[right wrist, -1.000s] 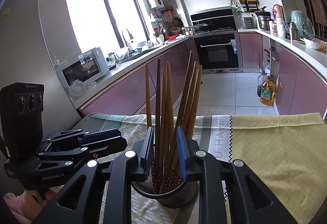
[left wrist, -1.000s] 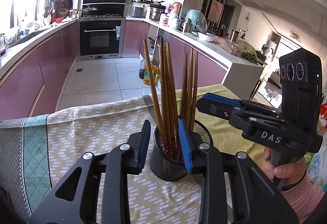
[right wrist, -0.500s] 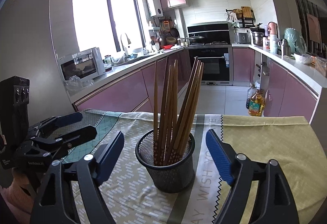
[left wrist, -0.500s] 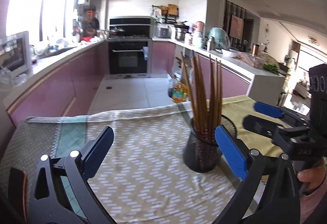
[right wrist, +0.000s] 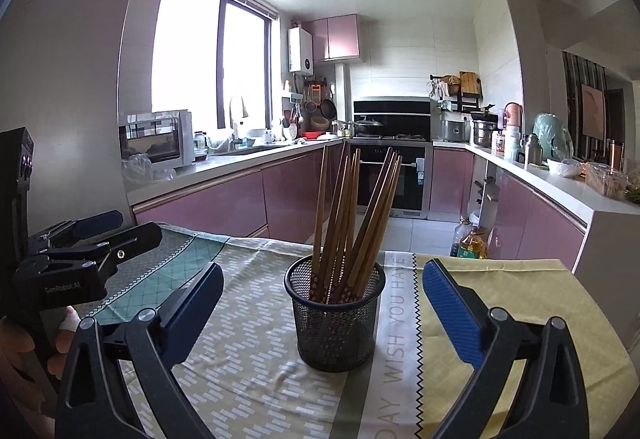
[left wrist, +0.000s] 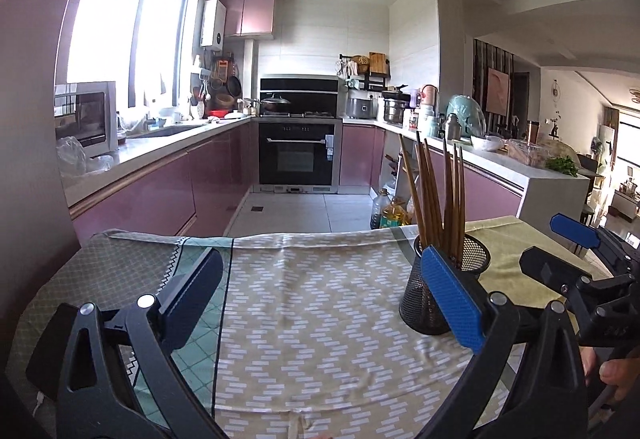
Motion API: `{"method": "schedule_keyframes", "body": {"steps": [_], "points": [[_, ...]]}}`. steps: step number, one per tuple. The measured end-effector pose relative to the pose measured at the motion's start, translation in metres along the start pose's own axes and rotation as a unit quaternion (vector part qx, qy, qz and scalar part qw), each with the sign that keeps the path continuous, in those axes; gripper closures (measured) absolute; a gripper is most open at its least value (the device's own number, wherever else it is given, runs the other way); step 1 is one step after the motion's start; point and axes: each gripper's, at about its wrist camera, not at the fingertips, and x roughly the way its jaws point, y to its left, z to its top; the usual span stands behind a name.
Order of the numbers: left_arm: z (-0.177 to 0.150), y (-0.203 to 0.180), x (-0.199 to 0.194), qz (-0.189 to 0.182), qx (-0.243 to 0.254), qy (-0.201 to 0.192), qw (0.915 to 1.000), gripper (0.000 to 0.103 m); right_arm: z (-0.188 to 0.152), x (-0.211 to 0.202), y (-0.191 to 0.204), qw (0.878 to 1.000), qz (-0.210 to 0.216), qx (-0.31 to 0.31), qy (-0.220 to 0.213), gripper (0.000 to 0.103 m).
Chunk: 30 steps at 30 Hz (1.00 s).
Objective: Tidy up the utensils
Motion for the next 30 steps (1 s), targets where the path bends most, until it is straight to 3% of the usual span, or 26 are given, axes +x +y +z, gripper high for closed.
{"method": "schedule_keyframes", "body": {"steps": [13,30], "points": [[-0.005,0.003,-0.029,0.016,0.002,-0.034,0.9993,0.005,-0.004,-0.01,0.008,1.0,-0.01,0.005,-0.012,0.007],[-0.003,0.002,-0.035,0.025,0.001,-0.044,0.9987,0.005,-0.006,-0.011,0.01,1.0,-0.014,0.005,-0.012,0.007]]}}
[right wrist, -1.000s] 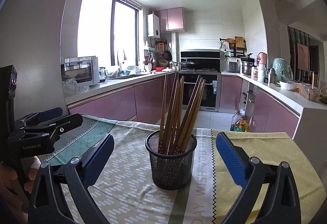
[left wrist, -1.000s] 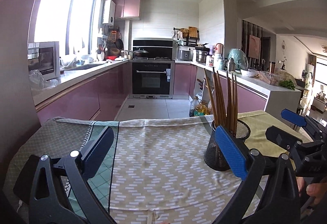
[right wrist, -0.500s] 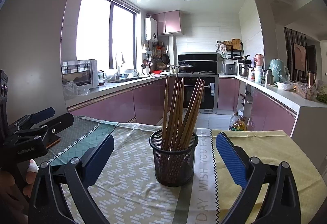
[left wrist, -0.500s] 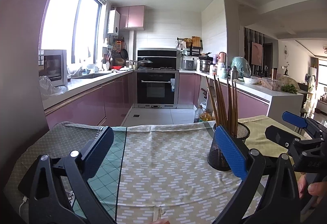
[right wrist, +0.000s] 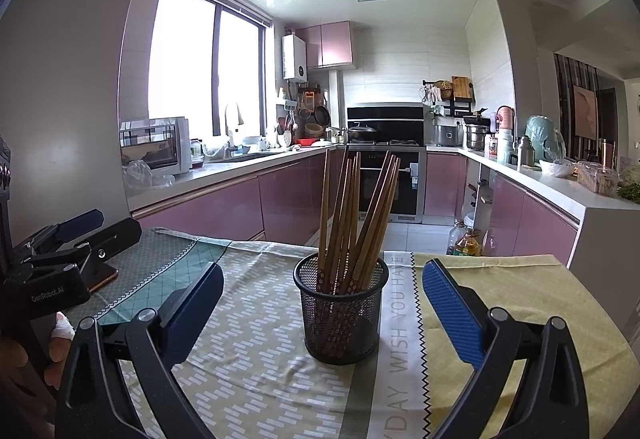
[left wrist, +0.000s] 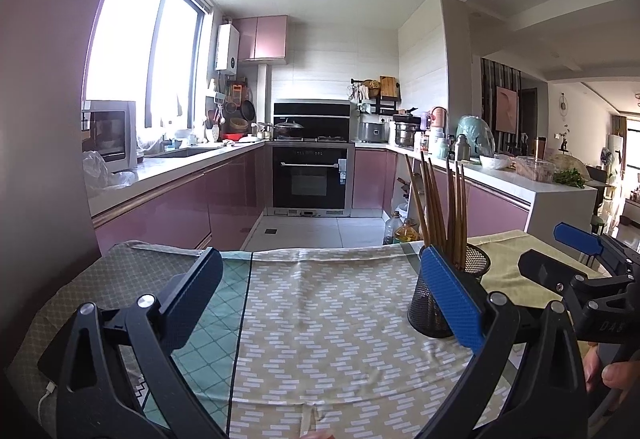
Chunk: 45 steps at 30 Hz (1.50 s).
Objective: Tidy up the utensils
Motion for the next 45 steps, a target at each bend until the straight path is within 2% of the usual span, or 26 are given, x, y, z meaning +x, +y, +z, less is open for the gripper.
{"method": "schedule_keyframes", "body": {"steps": [45], "points": [[-0.0006,-0.0034,-0.0017,0.001,-0.002,0.001,1.0,0.005,-0.0004,0.001,0.0016,1.0,-0.002,0.009,-0.003,0.007]]}}
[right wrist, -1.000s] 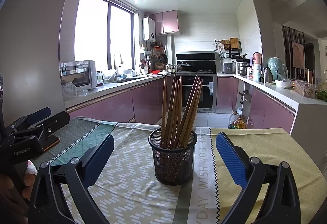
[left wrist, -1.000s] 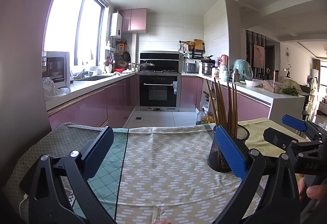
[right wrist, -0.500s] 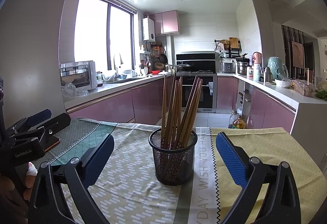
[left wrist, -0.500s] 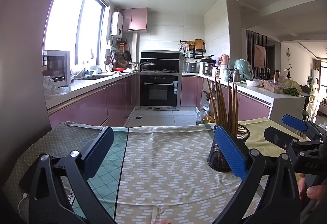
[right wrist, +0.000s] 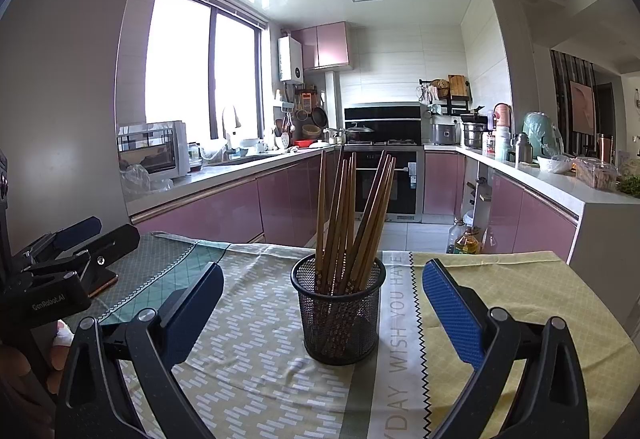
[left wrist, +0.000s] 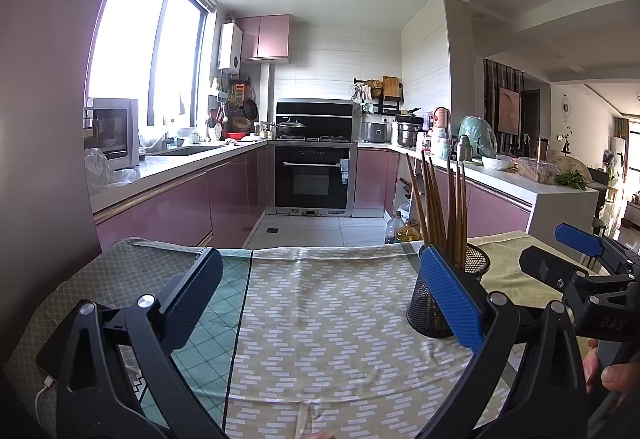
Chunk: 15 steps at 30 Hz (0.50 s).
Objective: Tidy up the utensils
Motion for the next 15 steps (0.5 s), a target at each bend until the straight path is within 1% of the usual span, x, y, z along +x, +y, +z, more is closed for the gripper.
{"method": "schedule_keyframes", "body": {"steps": [15], "points": [[-0.0003,0.0007,0.0004,0.0,0.0,0.0,1.0,0.005,0.0003,-0.0008,0.0002,1.0,-0.001,0.001,-0.001,0.007]]}}
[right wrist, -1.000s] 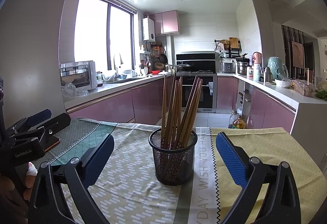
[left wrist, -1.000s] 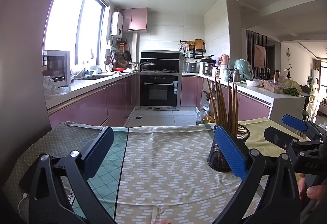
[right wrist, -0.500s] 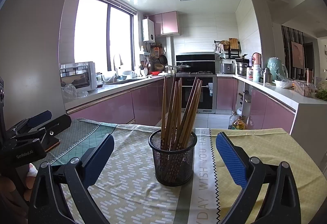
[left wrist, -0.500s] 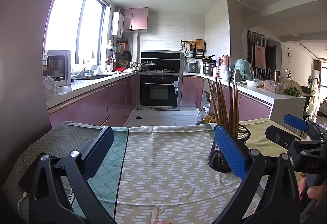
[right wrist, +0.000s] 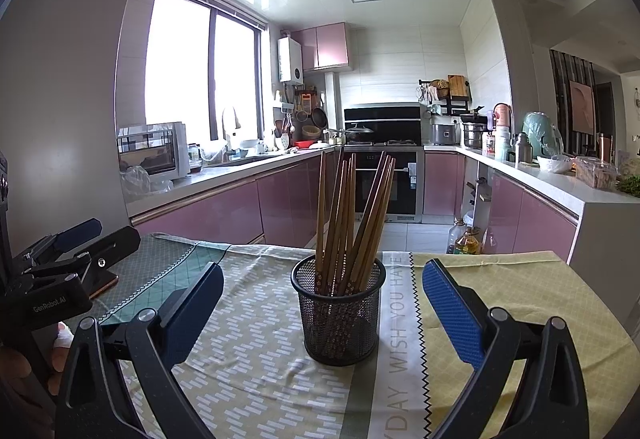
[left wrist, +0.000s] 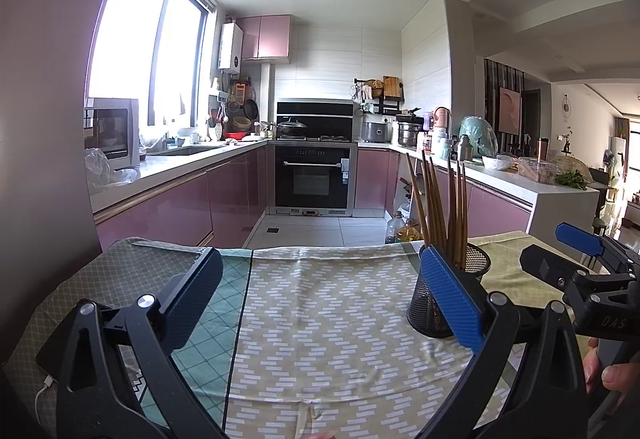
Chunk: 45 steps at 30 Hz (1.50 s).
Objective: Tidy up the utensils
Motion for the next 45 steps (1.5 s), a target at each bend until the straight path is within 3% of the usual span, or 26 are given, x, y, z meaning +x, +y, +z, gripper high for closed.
{"method": "schedule_keyframes", "body": {"steps": [45], "points": [[-0.0007,-0.0006,-0.0005,0.001,-0.001,0.0,1.0,0.005,0.0015,0.002,0.0004,1.0,-0.004,0.004,-0.005,0.007]]}}
